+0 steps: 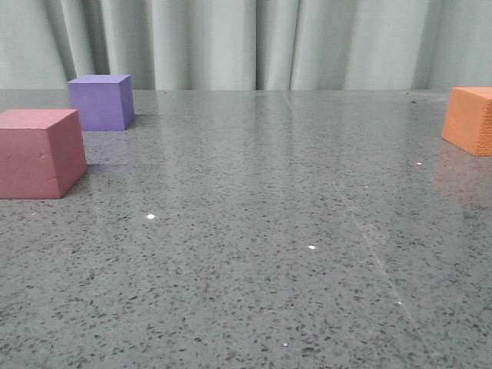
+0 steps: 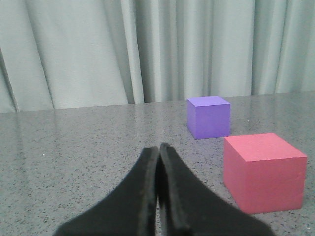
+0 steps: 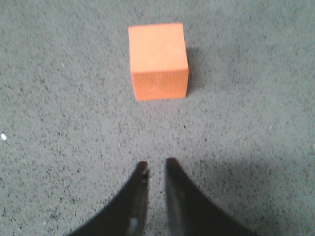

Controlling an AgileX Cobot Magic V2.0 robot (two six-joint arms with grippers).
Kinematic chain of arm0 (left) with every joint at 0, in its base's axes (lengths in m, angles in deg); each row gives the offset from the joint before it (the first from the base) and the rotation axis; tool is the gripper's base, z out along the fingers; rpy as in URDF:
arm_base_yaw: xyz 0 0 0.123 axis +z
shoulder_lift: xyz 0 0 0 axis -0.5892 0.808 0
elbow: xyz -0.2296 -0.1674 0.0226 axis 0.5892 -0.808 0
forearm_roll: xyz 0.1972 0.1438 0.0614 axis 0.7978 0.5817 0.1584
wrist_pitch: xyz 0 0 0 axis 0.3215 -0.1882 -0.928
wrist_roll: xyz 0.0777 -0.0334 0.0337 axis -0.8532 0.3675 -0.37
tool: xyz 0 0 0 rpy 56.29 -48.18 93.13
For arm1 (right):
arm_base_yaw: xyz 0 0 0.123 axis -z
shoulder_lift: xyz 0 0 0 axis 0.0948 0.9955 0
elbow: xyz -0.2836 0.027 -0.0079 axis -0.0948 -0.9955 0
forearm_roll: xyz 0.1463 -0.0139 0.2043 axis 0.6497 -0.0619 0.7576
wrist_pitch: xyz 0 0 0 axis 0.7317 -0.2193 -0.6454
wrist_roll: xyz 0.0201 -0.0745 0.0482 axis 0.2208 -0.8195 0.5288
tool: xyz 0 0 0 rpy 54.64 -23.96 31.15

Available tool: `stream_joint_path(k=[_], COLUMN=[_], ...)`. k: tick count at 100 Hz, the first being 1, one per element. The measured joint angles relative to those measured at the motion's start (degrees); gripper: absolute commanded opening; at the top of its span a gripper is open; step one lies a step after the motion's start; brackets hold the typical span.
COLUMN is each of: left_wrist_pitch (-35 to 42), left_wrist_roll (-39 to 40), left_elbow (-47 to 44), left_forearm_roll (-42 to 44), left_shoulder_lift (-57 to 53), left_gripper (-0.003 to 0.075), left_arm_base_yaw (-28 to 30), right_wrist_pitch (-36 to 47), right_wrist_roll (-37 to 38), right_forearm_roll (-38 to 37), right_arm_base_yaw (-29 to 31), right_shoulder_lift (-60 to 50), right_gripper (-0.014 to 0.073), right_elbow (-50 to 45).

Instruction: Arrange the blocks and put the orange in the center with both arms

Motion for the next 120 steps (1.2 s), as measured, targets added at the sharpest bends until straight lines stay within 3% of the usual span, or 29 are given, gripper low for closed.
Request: stream_joint_path(k=[9,19,47,92,120], left_wrist_pitch=[0.0,0.0,0.0,0.0,0.0], left_wrist_roll=[0.0,0.0,0.0,0.0,0.0], left_elbow=[0.0,0.0,0.0,0.0,0.0], left_forearm_roll=[0.0,0.0,0.0,0.0,0.0], left_shoulder_lift=[0.0,0.0,0.0,0.0,0.0], left_gripper=[-0.0019,-0.0019,-0.0019,-0.0019,-0.0019], left_arm_base_yaw=[0.0,0.0,0.0,0.0,0.0], right_wrist_pitch=[-0.7,-0.7,-2.8,-12.8,-15.1], right_wrist_roll=[0.0,-0.1,-0.1,-8.9,-13.1], right_forearm_roll=[0.0,-0.1,-0.1,0.0,2.2], right_arm_base_yaw=[0.0,0.0,0.0,0.0,1.9], right_shoulder_lift=[0.3,0.3,1.1,22.5,36.2], right_gripper=[0.0619,0.0582,0.0582,0.0582,0.0582], right_elbow=[0.0,0.0,2.8,29.9,40.2])
